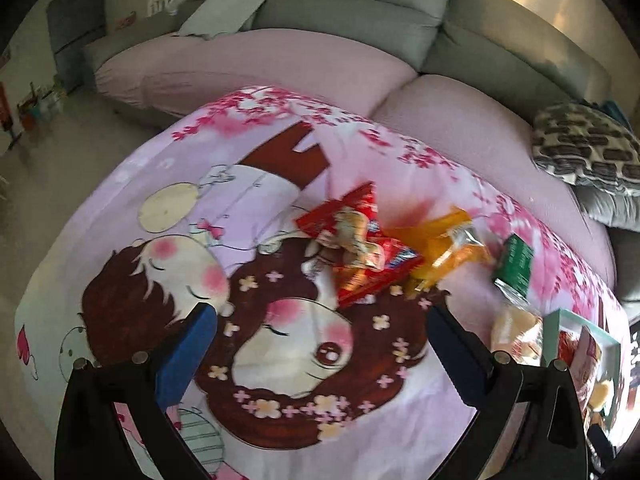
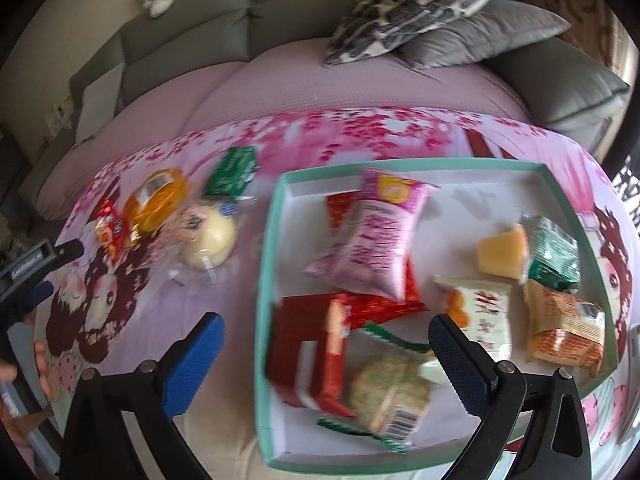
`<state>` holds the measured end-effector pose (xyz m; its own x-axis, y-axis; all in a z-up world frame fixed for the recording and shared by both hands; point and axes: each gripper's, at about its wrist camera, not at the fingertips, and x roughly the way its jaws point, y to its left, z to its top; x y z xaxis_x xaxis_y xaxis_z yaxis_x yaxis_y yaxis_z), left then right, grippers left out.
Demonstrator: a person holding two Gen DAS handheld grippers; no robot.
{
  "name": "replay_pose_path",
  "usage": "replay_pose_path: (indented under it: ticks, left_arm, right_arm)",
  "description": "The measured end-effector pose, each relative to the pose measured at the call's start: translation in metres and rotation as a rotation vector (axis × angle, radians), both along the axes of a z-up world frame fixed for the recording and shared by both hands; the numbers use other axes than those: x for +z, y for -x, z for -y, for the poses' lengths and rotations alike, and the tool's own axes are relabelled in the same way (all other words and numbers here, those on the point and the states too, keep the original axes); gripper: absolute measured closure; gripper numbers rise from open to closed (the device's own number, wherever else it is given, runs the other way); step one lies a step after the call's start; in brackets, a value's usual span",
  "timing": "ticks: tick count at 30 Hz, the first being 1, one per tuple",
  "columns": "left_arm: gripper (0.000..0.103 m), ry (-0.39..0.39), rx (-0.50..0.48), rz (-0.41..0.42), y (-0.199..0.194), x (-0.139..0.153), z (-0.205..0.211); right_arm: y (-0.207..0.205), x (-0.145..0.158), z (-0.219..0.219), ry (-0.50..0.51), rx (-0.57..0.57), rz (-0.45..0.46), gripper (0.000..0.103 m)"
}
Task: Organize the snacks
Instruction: 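Move both grippers back toward the remaining snack pile, then grasp the red snack bag with the left gripper while the right gripper grasps the white bun pack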
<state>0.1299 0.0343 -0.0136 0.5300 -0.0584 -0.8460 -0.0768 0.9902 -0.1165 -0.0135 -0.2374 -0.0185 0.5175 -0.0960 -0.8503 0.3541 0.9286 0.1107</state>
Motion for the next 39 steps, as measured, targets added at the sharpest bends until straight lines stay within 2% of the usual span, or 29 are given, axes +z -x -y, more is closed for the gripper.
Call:
replay_pose_path:
  ticks: [5,11,16,19,22,26,32,37,39]
  left_arm:
    - [0.000,-0.001,0.015,0.013,-0.001,0.001,-0.007]
    - [0.000,-0.008,-0.038,0.040,-0.002,0.006,0.002]
    - [0.000,-0.010,-0.094,0.054,-0.006,0.011,0.011]
    - [0.000,0.002,-0.119,0.061,-0.008,0.014,0.013]
    - [0.000,0.026,-0.132,0.073,-0.013,0.018,0.012]
    - [0.000,0.064,-0.143,0.090,-0.021,0.021,0.007]
    - [0.000,0.107,-0.141,0.065,-0.036,0.014,-0.002]
    - [0.000,0.189,-0.110,0.013,-0.051,-0.001,-0.008]
    - [0.001,0.214,-0.097,0.000,-0.057,-0.006,-0.009]
  right_arm:
    - [-0.003,-0.001,-0.018,0.001,0.049,0.007,0.000]
    - [-0.004,0.002,-0.022,-0.025,0.071,0.034,0.000]
    - [-0.006,0.003,-0.019,-0.047,0.045,0.048,0.000]
    - [-0.008,0.006,-0.023,-0.028,0.040,0.059,0.000]
    - [-0.012,0.012,-0.027,-0.017,0.041,0.089,0.000]
    - [-0.025,0.016,-0.033,-0.077,0.048,0.107,0.000]
    - [-0.062,0.022,-0.043,-0.107,0.043,0.072,0.004]
    - [-0.090,0.022,-0.047,-0.106,0.040,0.023,0.007]
    - [-0.101,0.016,-0.048,-0.143,0.043,0.007,0.007]
